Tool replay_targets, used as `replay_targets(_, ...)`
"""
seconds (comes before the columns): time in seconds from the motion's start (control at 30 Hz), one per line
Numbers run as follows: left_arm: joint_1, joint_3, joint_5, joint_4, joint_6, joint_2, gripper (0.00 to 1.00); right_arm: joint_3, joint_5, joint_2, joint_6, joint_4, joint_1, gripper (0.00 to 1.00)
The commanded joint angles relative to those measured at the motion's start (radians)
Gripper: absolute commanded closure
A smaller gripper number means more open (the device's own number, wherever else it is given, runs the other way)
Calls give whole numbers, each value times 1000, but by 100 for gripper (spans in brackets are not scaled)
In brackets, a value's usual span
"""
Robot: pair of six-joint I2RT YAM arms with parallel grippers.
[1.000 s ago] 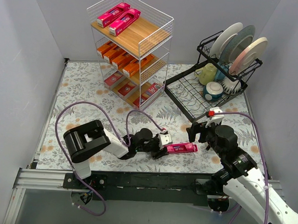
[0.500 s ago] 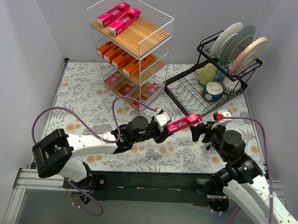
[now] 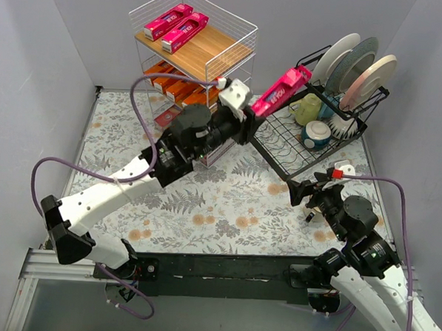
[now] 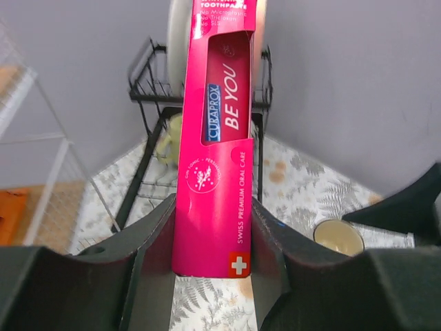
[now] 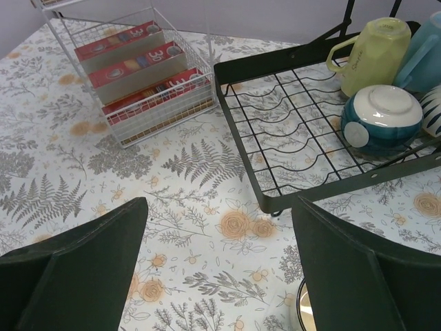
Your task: Place and organize the toothpastes onto the shelf
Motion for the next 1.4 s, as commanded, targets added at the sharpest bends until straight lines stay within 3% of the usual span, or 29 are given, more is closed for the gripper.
replay_targets(0.0, 40, 279, -65, -176, 36, 11, 74, 43, -8, 33, -28, 33, -1, 7)
replay_targets(0.33, 212, 617, -77, -340, 27, 117, 73, 29, -21, 53, -32, 35, -1, 4)
replay_targets(0.6, 413, 709, -36, -404, 21, 167, 73, 21, -19, 55, -37, 30, -1, 4)
replay_targets(0.87, 612, 748, 171, -484, -30, 210, 71, 11, -22, 66, -42, 38, -1, 3)
replay_targets(1.13, 616, 772, 305, -572, -4, 255, 68, 3, -28, 78, -45, 49, -1, 3)
replay_targets(1.37, 616, 784, 337, -589, -9, 282, 62, 1, -30, 89, -48, 55, -1, 3)
